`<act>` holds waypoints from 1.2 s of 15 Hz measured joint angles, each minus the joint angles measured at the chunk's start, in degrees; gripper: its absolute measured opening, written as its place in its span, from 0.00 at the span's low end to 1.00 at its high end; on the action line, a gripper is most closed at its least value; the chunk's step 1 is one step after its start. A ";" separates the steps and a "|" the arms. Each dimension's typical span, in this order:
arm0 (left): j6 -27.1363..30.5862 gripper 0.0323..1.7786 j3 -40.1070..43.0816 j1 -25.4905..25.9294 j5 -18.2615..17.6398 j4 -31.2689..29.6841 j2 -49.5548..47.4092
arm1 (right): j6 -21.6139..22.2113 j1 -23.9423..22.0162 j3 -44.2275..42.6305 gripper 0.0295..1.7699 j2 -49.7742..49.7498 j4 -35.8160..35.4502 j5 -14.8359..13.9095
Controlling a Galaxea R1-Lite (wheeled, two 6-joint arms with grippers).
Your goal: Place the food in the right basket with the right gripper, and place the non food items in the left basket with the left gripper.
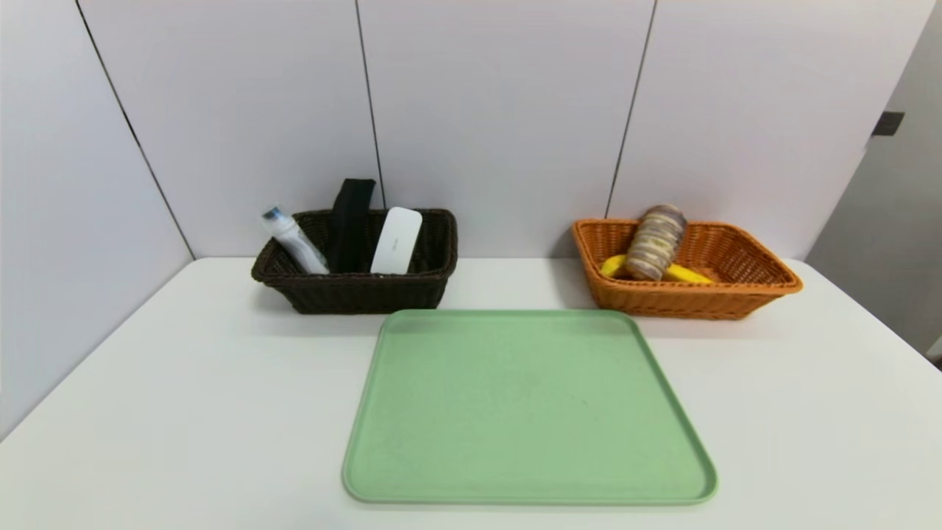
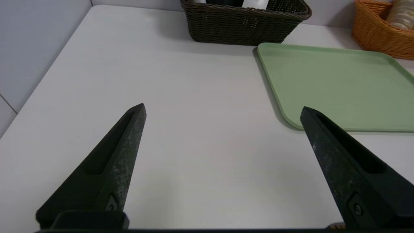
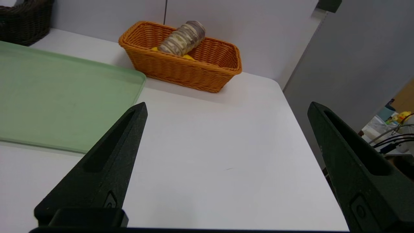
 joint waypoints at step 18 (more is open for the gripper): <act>19.11 0.95 17.76 -1.18 8.19 -24.04 -10.08 | 0.18 -0.49 17.36 0.97 -9.30 -25.81 3.66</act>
